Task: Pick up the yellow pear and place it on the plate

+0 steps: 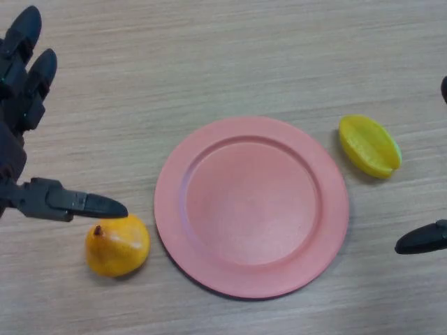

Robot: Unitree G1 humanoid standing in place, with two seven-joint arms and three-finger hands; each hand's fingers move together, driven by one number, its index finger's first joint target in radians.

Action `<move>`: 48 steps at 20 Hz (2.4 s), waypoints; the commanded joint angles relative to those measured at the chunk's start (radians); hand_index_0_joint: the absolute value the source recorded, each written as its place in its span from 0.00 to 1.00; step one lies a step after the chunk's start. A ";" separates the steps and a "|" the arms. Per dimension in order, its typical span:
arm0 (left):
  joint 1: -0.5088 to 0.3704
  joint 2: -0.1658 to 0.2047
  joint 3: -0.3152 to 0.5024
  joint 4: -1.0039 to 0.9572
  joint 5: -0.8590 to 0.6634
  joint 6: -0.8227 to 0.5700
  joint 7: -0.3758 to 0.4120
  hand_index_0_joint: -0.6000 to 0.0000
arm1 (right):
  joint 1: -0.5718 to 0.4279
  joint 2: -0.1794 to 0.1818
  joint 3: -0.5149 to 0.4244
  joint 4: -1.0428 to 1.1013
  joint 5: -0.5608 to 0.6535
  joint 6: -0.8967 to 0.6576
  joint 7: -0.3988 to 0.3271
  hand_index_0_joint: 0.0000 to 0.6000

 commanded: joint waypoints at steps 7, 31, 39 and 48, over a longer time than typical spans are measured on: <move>0.012 0.027 0.121 -0.109 -0.019 -0.054 -0.035 1.00 | -0.040 -0.028 0.006 -0.043 -0.027 -0.112 -0.041 0.00; 0.159 -0.011 0.061 0.682 0.241 -0.827 -0.032 1.00 | -0.051 -0.023 0.060 0.060 -0.026 -0.164 -0.047 0.00; 0.020 -0.013 -0.095 0.859 0.222 -0.825 0.046 1.00 | -0.048 -0.031 0.029 0.041 -0.024 -0.139 -0.031 0.00; -0.022 -0.047 -0.167 0.895 0.256 -0.854 0.021 0.50 | -0.044 -0.036 0.005 0.027 -0.030 -0.142 -0.034 0.00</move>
